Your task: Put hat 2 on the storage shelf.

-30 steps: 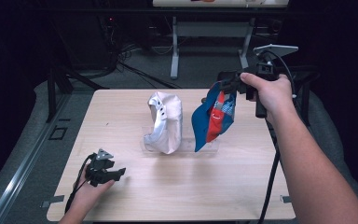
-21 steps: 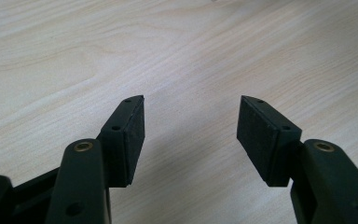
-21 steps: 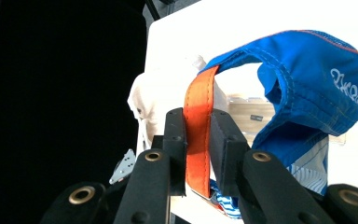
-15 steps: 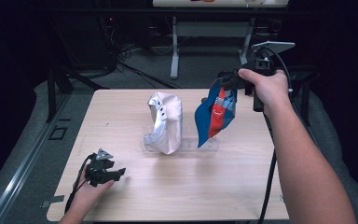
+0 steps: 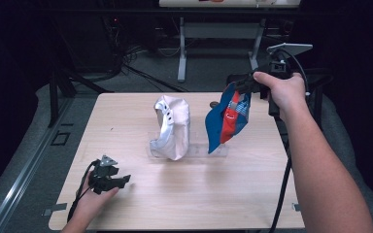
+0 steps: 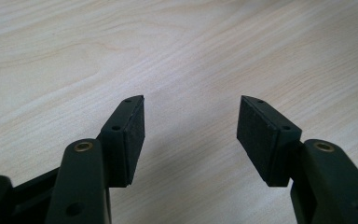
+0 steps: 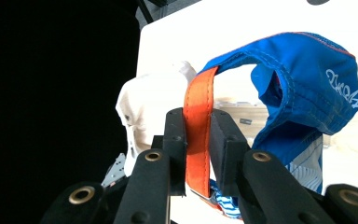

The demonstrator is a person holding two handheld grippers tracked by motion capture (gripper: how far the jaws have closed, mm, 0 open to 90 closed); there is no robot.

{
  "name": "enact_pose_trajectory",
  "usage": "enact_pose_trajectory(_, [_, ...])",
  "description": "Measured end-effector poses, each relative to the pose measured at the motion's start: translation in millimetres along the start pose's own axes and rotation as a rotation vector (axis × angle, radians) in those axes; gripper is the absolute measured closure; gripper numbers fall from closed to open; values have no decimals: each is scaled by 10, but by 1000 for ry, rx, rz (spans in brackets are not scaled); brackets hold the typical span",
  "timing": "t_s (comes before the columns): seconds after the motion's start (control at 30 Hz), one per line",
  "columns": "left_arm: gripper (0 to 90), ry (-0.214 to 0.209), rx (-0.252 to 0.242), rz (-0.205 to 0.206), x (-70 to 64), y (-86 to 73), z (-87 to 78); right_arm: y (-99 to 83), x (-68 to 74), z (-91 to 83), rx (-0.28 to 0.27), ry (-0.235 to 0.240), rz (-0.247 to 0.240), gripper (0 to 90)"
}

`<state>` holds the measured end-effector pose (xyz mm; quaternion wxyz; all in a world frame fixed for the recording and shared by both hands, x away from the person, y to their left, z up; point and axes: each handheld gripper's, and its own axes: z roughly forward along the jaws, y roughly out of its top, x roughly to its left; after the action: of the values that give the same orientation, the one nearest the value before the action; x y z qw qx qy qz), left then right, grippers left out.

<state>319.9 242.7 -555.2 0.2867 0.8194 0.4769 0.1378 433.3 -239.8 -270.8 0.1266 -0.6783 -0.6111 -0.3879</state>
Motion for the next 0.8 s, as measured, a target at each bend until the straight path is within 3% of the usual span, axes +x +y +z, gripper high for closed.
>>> enact_pose_trajectory(0.37, [425, 3, 1, -2, 7, -1, -1, 2, -53, 106, -10, -3, 2, 778])
enact_pose_trajectory(0.8, [425, -5, 4, 1, 15, 6, -14, -45, -76, 294, 25, 2, -3, 778])
